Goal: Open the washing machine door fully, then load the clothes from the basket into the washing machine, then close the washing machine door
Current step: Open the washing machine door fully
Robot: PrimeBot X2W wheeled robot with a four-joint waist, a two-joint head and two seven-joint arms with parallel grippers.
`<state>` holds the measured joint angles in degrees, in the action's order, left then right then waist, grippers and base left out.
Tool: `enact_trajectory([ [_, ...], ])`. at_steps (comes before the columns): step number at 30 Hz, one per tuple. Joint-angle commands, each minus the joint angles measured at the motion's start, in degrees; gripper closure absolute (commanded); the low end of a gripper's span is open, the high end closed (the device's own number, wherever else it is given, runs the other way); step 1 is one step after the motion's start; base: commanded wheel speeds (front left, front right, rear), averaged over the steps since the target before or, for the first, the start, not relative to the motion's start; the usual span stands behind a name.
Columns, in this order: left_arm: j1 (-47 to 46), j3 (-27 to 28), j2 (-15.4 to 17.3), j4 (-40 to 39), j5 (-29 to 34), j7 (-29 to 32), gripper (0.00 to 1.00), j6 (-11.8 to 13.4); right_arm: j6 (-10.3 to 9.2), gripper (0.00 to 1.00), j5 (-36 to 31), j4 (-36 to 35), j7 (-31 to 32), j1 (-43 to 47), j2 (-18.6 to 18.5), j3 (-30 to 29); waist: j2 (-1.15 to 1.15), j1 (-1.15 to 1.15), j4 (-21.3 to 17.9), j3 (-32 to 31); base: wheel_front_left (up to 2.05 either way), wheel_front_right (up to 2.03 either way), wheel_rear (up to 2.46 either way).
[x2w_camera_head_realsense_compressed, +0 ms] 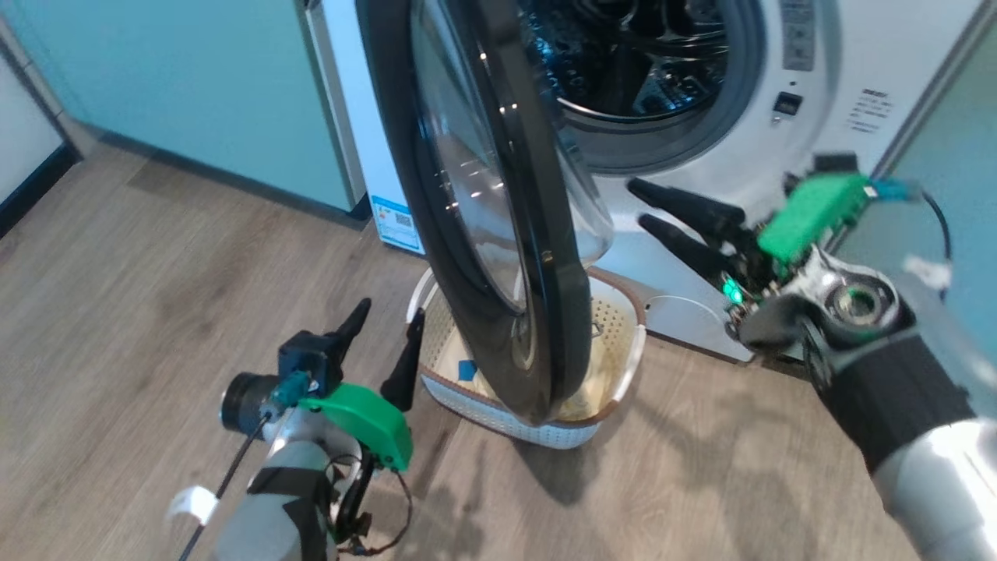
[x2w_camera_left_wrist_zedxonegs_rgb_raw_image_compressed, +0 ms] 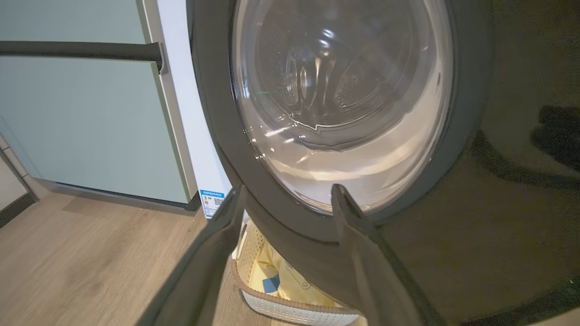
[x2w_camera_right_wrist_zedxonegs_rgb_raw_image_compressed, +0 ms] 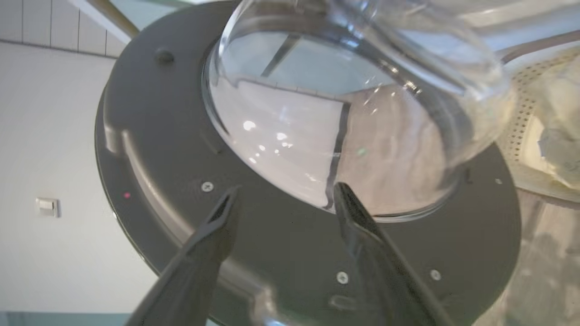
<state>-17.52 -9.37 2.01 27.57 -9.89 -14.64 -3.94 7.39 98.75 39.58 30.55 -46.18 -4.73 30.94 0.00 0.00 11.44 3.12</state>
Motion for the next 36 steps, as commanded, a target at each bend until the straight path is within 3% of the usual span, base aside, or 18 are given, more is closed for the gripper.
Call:
enact_trajectory([
  [1,-1.09,2.36,1.35,-1.45,0.54,-0.36,0.0,-0.21,0.1,0.0,-0.79,-2.24,-1.57,0.25,-0.2,-0.92,0.0,0.0,-0.83,-0.6,0.0,0.0,0.0],
  [14,0.24,7.95,4.31,-1.18,1.97,-0.36,0.0,-1.73,0.1,0.0,-10.3,-14.2,-20.35,16.68,-7.44,-6.18,0.0,0.0,-6.97,-3.08,0.0,0.0,0.0],
  [24,2.5,11.21,5.59,-1.83,2.04,-0.36,0.0,-2.64,0.1,0.0,-19.34,-19.49,-39.93,27.48,-15.05,-4.25,0.0,0.0,-11.89,-4.89,0.0,0.0,0.0],
  [31,3.34,12.92,5.46,-1.87,1.99,-0.36,0.0,-2.82,0.1,0.0,-25.27,-18.25,-45.3,30.56,-17.75,-3.73,0.0,0.0,-14.08,-5.34,0.0,0.0,0.0],
  [36,3.75,14.34,5.33,-2.22,1.92,-0.36,0.0,-2.95,0.1,0.0,-37.23,-18.89,-45.52,34.13,-15.57,-13.57,0.0,0.0,-15.27,-5.26,0.0,0.0,0.0],
])
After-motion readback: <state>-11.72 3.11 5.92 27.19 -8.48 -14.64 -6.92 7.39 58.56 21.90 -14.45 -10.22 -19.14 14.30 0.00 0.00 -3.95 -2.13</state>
